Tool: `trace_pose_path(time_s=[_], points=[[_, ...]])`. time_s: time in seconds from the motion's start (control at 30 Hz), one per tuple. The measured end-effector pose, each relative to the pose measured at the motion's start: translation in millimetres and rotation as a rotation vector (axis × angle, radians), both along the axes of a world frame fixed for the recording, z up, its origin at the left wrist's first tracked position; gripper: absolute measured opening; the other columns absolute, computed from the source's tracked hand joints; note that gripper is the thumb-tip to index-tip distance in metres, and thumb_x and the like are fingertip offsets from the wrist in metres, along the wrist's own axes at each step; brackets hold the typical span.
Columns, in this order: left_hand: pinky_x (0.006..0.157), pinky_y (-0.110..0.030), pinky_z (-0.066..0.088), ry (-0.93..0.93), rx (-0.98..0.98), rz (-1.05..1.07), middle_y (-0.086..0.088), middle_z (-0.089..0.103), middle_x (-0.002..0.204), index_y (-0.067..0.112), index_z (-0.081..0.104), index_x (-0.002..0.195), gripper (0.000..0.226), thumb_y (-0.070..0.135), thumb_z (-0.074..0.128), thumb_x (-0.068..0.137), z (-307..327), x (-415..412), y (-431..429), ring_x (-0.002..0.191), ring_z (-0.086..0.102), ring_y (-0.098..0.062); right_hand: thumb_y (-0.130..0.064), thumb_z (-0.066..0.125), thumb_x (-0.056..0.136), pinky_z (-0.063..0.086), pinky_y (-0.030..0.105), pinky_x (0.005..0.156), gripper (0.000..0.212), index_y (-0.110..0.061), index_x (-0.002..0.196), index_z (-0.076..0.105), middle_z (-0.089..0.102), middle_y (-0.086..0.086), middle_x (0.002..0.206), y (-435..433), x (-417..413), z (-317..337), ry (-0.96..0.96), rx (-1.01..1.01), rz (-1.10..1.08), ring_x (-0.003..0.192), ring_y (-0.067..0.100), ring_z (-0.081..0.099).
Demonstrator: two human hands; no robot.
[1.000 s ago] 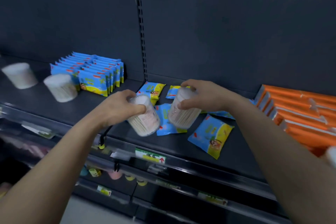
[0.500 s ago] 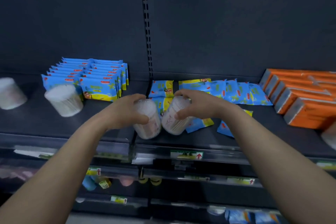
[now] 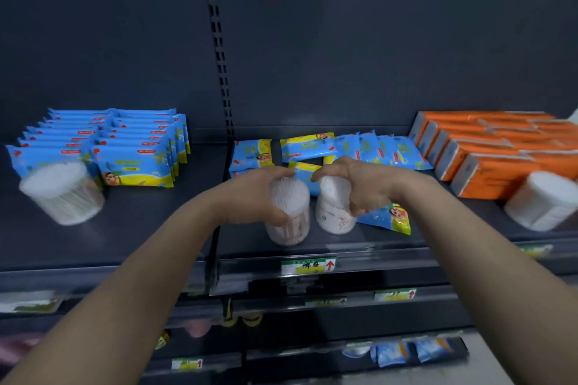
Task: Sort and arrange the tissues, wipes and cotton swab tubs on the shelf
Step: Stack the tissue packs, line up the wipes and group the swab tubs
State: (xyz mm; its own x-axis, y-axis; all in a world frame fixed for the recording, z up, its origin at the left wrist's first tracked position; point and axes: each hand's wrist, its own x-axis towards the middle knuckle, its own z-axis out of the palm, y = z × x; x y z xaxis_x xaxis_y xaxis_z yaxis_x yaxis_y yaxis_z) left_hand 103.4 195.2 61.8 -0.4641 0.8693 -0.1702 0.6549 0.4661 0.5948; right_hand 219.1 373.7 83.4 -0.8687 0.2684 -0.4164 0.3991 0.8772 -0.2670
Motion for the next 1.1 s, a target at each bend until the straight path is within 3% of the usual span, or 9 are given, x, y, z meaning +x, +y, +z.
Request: trace_pose_path(time_s=[0.13,0.27,0.37,0.47,0.6,0.73,0.83,0.93,1.1], points=[[0.101,-0.019,0.031,0.016,-0.036,-0.057,0.011,0.033,0.147,0.029,0.031,0.143,0.083,0.020,0.073,0.072,-0.9,2.1,14.0,0.131,0.035,-0.008,-0.001,0.069,0.074,0.055,0.035,0.080,0.102,-0.046,0.146,0.014,0.019,-0.008,0.152,8.3,6.1,-1.6,-0.015,-0.024,0.002,0.104,0.023,0.057],[0.099,-0.020,0.031,-0.056,-0.058,-0.072,0.015,0.030,0.143,0.033,0.032,0.142,0.081,0.021,0.073,0.074,0.5,3.1,18.4,0.129,0.033,-0.007,-0.035,0.078,0.071,0.041,0.039,0.103,0.098,-0.039,0.147,0.016,0.022,-0.007,0.149,16.9,4.6,-1.8,0.010,-0.041,-0.009,0.126,0.024,0.045],[0.098,-0.022,0.029,-0.078,-0.071,-0.010,0.016,0.027,0.138,0.042,0.033,0.138,0.081,0.038,0.077,0.071,-2.6,4.3,19.1,0.127,0.031,-0.007,-0.042,0.076,0.071,0.043,0.039,0.098,0.090,-0.029,0.144,0.026,0.031,-0.003,0.141,21.1,0.1,-0.3,0.017,0.027,0.020,0.118,0.025,0.049],[0.094,-0.021,0.030,-0.090,-0.049,0.028,0.016,0.030,0.134,0.044,0.035,0.137,0.078,0.037,0.077,0.071,-3.5,5.5,20.1,0.124,0.033,-0.006,-0.043,0.077,0.069,0.045,0.038,0.095,0.087,-0.030,0.141,0.030,0.034,-0.006,0.139,28.0,-5.0,1.1,-0.018,0.071,0.110,0.116,0.023,0.050],[0.090,-0.022,0.040,-0.197,0.026,0.127,0.021,0.046,0.127,0.041,0.044,0.129,0.059,0.037,0.072,0.077,0.1,4.1,19.3,0.114,0.047,-0.004,-0.051,0.068,0.077,0.039,0.034,0.104,0.075,-0.029,0.141,0.036,0.042,-0.010,0.144,45.3,-9.9,8.2,0.046,-0.098,0.128,0.128,0.016,0.046],[0.079,-0.026,0.047,-0.053,0.266,0.408,0.006,0.061,0.100,0.027,0.058,0.108,0.023,0.015,0.060,0.088,-5.2,-13.6,15.9,0.095,0.059,-0.015,-0.033,0.058,0.091,0.045,0.031,0.095,0.040,-0.014,0.127,0.056,0.060,0.001,0.127,63.1,-27.9,4.5,0.358,-0.191,0.069,0.114,0.017,0.058],[0.073,-0.025,0.043,0.076,0.171,0.537,0.001,0.061,0.093,0.020,0.058,0.098,0.014,0.011,0.060,0.087,-18.2,-24.5,7.7,0.091,0.058,-0.019,-0.030,0.061,0.089,0.045,0.027,0.092,0.039,-0.008,0.122,0.059,0.062,0.006,0.123,73.2,-50.1,-9.9,0.286,-0.044,0.154,0.110,0.020,0.058],[0.069,-0.026,0.037,0.099,-0.012,0.624,0.000,0.058,0.095,0.014,0.057,0.106,0.028,0.025,0.067,0.083,-29.3,-29.1,2.3,0.087,0.055,-0.017,-0.033,0.062,0.088,0.046,0.041,0.097,0.048,0.000,0.122,0.056,0.060,0.015,0.126,74.0,-68.9,-25.0,0.160,0.015,0.210,0.111,0.028,0.058],[0.053,-0.026,0.033,0.043,-0.164,0.684,0.001,0.054,0.085,0.011,0.049,0.095,0.050,0.052,0.069,0.074,-42.9,-37.7,18.7,0.074,0.050,-0.015,-0.037,0.060,0.089,0.041,0.035,0.101,0.055,-0.013,0.137,0.045,0.050,0.006,0.138,73.0,-90.9,-43.3,0.003,0.124,0.287,0.122,0.025,0.049]])
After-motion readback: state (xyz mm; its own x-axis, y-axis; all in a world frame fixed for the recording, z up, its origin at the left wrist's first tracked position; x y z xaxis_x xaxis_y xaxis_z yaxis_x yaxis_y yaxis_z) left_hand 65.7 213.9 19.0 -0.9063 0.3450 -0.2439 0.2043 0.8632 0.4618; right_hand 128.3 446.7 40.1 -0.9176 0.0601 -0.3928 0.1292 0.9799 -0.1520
